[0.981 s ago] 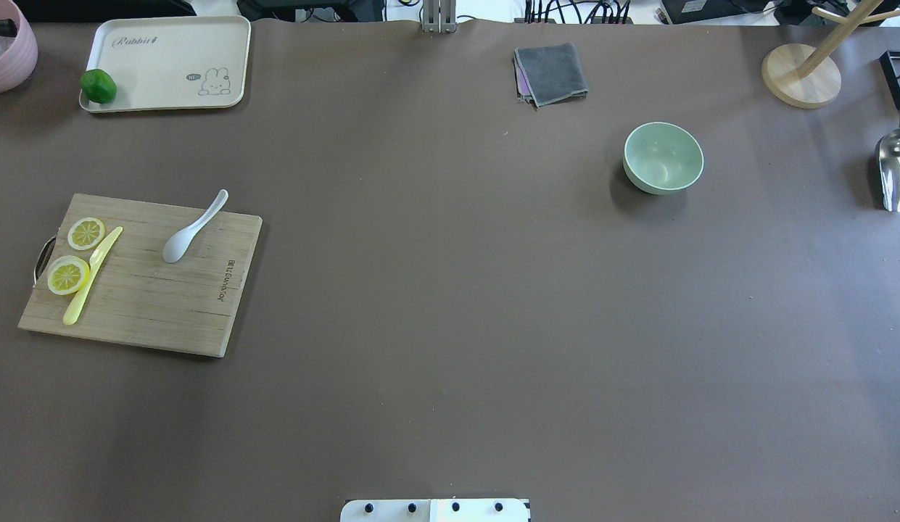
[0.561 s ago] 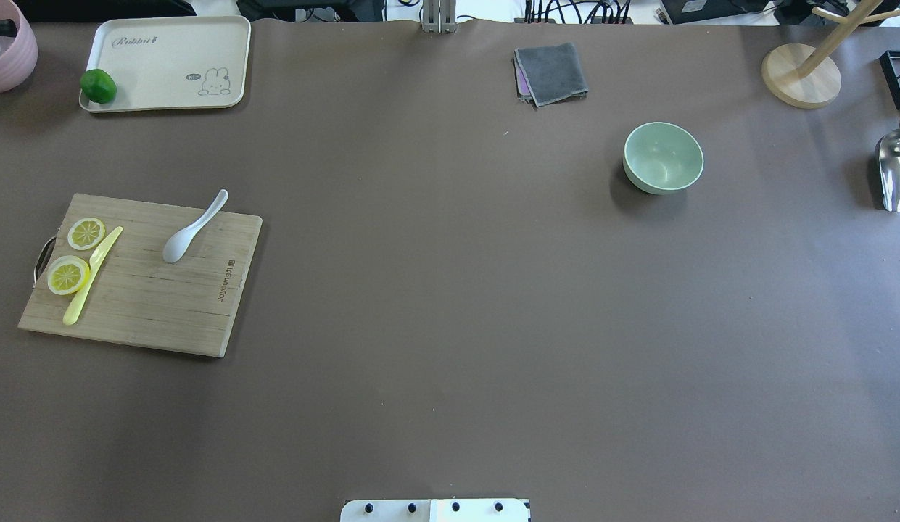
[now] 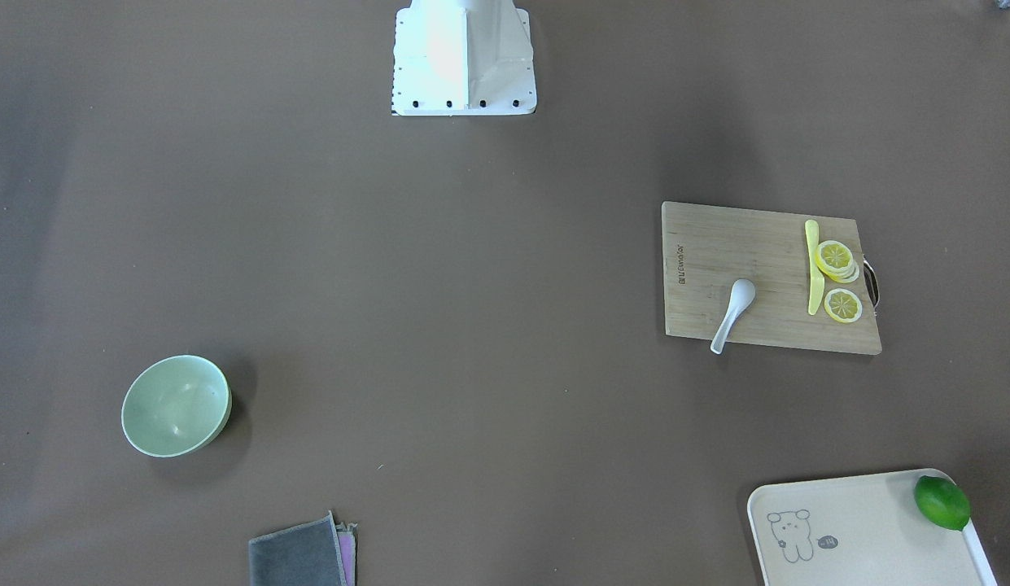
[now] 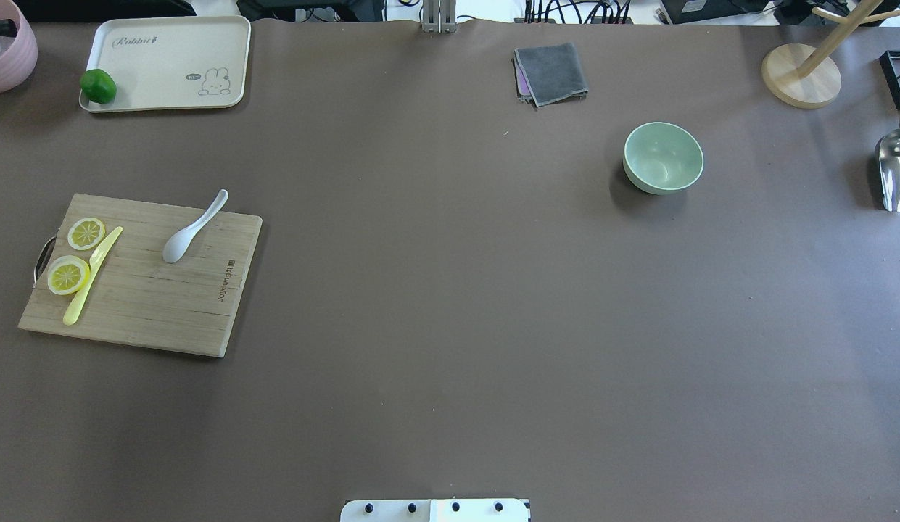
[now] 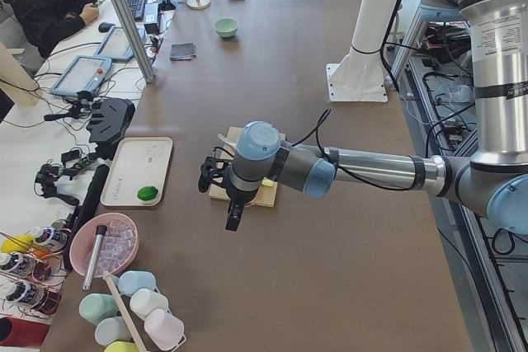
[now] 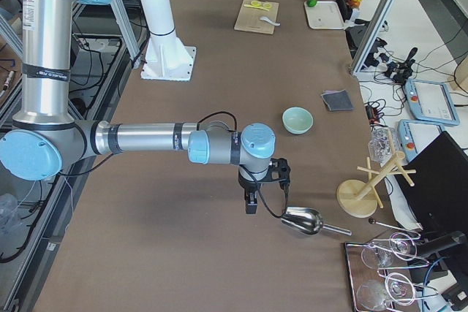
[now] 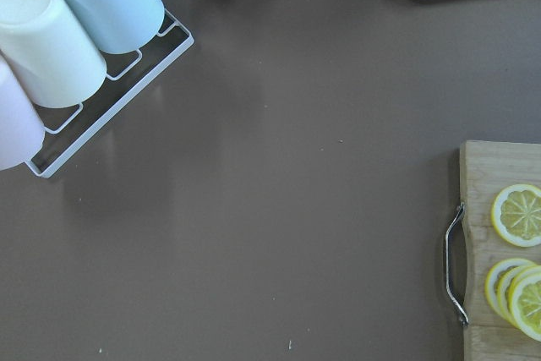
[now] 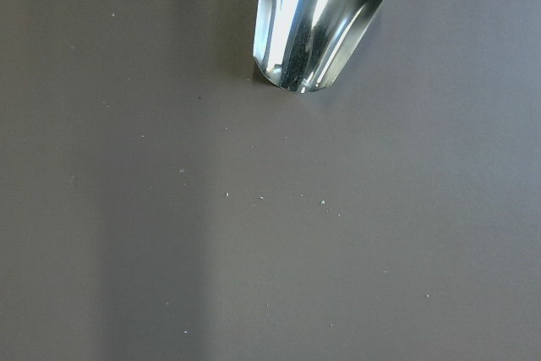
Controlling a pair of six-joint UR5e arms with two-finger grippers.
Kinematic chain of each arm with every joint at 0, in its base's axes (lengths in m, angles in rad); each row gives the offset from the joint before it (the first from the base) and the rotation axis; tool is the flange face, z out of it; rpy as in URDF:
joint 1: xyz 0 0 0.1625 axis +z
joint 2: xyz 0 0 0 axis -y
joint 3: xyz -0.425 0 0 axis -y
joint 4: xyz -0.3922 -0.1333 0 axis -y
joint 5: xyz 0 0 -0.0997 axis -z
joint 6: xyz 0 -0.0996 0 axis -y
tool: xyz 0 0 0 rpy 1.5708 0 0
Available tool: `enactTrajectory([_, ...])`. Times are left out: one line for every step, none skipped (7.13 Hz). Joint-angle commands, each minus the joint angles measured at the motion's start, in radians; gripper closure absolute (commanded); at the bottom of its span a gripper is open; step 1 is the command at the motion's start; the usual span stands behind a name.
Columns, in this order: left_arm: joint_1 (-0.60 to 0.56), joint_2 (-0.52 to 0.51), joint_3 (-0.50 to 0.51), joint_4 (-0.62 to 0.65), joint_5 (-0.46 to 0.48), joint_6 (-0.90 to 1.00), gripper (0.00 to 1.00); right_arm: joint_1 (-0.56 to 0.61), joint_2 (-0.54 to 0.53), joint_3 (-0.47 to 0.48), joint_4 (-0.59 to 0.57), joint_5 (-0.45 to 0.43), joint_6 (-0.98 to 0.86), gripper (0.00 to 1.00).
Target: Place spoon in bowl
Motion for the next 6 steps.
enactTrajectory([0.075, -0.066, -0.011, -0.025, -0.002, 0.002, 0.02, -0.001, 0.044, 0.006, 0.001, -0.001, -0.001, 0.0])
enactTrajectory([0.144, -0.089, -0.003, -0.124, -0.008, -0.001, 0.02, -0.01, 0.088, -0.003, 0.0, 0.001, -0.001, 0.0])
enactTrajectory([0.212, -0.145, 0.02, -0.157, -0.01, -0.003, 0.02, -0.01, 0.092, 0.008, -0.002, 0.037, 0.004, 0.0])
enactTrajectory([0.253, -0.194, 0.025, -0.155, -0.007, -0.047, 0.02, -0.019, 0.111, -0.003, 0.0, 0.133, 0.004, 0.0])
enactTrajectory([0.318, -0.215, 0.057, -0.158, -0.003, -0.224, 0.02, -0.036, 0.128, -0.009, 0.015, 0.125, -0.001, 0.0])
enactTrajectory([0.373, -0.239, 0.064, -0.202, 0.015, -0.364, 0.02, -0.042, 0.127, -0.006, 0.044, 0.125, -0.001, 0.0])
